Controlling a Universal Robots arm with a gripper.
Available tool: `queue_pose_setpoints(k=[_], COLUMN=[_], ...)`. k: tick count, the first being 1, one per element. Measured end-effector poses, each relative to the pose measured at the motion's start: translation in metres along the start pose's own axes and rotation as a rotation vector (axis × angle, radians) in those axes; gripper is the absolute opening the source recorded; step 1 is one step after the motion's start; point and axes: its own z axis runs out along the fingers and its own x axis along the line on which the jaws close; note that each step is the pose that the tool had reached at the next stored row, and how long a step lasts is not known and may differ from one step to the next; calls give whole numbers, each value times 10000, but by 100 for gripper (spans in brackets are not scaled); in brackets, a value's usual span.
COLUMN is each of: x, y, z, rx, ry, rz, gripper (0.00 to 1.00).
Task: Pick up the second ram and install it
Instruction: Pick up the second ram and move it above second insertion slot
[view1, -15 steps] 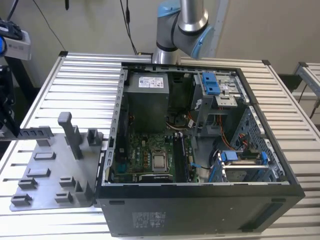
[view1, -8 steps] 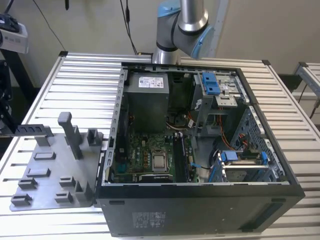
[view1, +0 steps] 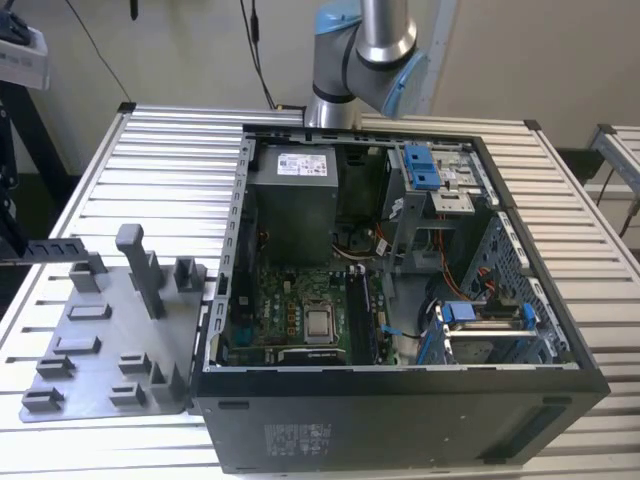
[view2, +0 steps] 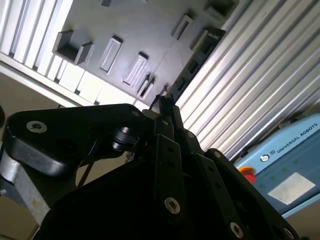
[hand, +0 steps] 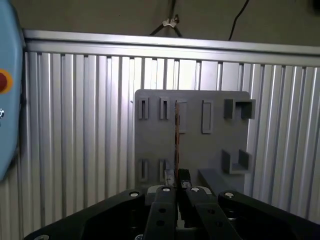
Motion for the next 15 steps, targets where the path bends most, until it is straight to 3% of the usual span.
queue_pose_setpoints(k=[15], x=[-17], y=[-1], z=[-324], rx=[1], ry=[0], rz=[0], gripper=[14])
